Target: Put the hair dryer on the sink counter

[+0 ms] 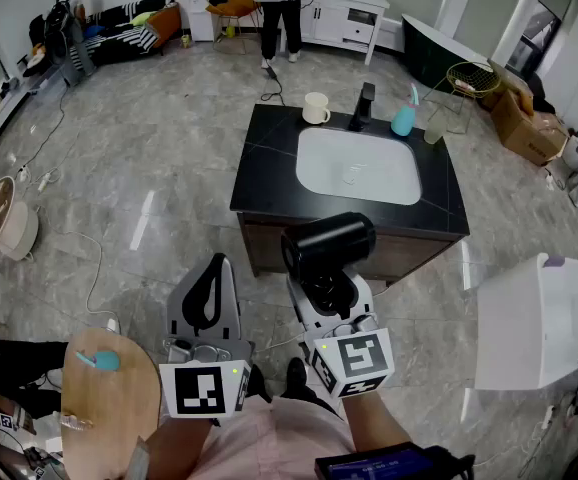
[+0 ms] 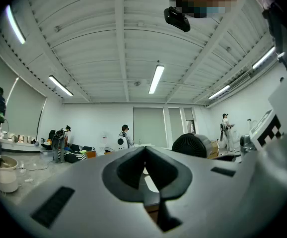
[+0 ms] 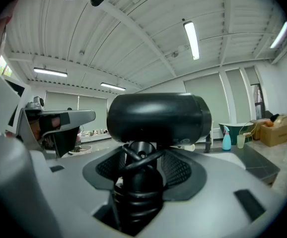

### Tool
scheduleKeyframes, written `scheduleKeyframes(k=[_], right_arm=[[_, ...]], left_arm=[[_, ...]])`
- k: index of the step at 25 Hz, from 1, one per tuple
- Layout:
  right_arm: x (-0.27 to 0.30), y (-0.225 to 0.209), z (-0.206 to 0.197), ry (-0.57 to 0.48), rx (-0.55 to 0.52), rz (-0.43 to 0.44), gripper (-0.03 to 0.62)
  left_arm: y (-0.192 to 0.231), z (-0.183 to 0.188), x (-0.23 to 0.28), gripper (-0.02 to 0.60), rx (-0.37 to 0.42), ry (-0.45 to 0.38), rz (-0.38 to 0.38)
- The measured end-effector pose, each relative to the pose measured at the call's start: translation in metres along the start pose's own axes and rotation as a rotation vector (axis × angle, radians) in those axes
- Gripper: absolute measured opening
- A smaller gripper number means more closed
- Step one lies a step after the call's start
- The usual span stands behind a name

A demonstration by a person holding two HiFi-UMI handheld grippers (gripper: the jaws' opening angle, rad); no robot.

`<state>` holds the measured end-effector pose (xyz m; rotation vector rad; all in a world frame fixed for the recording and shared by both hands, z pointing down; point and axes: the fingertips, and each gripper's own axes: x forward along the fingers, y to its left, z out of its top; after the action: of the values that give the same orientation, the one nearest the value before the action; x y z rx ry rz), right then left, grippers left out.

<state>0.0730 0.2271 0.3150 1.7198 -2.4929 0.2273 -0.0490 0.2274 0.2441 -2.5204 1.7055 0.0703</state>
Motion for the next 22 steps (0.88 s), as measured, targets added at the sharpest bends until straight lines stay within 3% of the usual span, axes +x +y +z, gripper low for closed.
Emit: scheduleKeyframes(k=[14,22], right_arm=[[-0.009,-0.037,-0.003,-0.005,0.028,0.026,0.238],[0.009,-0.069,0.004,-0.017,0.042,0.054,0.238]], left_arm=[[-0.038,-0.005,0.019,0.009,0.014,0.023,0.008],[-0.046,-0.012,0.034,0.009,-0.004,0.044,0.067]])
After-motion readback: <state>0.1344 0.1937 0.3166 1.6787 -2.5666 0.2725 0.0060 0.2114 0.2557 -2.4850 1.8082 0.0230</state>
